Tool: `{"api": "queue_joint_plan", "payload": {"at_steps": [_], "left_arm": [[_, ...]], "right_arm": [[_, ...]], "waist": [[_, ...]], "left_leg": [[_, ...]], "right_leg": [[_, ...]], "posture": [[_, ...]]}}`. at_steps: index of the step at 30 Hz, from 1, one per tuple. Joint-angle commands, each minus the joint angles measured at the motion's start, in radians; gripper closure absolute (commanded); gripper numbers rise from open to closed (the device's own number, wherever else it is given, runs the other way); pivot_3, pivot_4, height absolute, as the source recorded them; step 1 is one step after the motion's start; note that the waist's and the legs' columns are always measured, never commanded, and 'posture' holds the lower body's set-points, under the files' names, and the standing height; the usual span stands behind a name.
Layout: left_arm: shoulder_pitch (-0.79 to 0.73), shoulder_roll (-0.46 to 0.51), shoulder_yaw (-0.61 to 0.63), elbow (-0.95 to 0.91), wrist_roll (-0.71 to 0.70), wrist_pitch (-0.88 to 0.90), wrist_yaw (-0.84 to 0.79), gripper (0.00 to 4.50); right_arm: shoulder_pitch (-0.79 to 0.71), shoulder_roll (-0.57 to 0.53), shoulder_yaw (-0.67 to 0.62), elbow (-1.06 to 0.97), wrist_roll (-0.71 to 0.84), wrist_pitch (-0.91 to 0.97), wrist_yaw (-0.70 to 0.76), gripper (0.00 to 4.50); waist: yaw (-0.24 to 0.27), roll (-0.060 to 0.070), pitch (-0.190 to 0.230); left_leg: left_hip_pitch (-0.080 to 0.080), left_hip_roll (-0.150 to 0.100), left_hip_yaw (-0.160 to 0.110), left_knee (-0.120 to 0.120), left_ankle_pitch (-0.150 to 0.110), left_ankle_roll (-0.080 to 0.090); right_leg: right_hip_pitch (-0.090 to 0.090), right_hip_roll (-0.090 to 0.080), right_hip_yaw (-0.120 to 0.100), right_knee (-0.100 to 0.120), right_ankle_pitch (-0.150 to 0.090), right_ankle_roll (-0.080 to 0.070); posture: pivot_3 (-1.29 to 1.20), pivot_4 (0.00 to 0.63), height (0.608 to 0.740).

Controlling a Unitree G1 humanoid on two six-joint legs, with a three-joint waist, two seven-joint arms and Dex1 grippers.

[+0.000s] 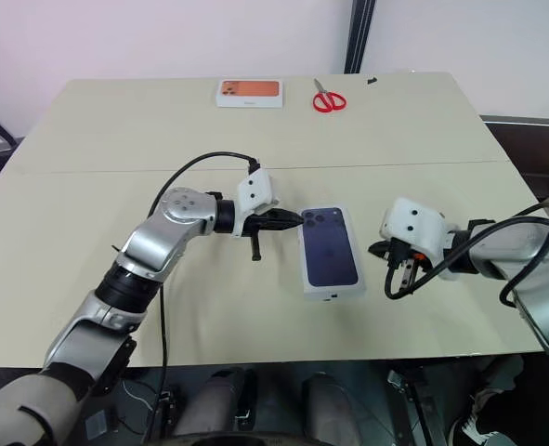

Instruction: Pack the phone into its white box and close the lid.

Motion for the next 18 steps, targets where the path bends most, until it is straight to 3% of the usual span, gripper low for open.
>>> {"api": "queue_joint_plan", "payload": {"at_steps": [1, 8, 18], "left_arm": [[-0.044, -0.017, -0.047, 0.080, 0.061, -0.059, 0.016, 4.50], [-0.080, -0.058, -0.092, 0.236, 0.137, -0.122, 0.038, 4.50], [-0.058, -0.075, -0.100, 0.263, 0.182, -0.124, 0.065, 4.50]], "right_arm": [[0.026, 0.011, 0.032, -0.088, 0.024, 0.014, -0.015, 4.47], [0.088, -0.004, 0.160, -0.067, -0.092, -0.010, -0.105, 4.47], [0.114, 0.008, 0.144, -0.050, -0.102, -0.047, -0.121, 4.47]], "waist": [[0.000, 0.000, 0.000], [0.010, 0.000, 0.000], [0.016, -0.003, -0.003]], "left_leg": [[0.000, 0.000, 0.000, 0.000, 0.000, 0.000], [0.000, 0.000, 0.000, 0.001, 0.000, 0.000], [0.001, 0.000, -0.001, 0.008, -0.001, 0.001]], "right_leg": [[0.000, 0.000, 0.000, 0.000, 0.000, 0.000], [0.000, 0.000, 0.000, 0.000, 0.000, 0.000], [0.005, 0.000, -0.001, 0.001, 0.000, 0.001]], "posture": [[0.00, 0.150, 0.740], [0.00, 0.150, 0.740], [0.00, 0.150, 0.740]]}}
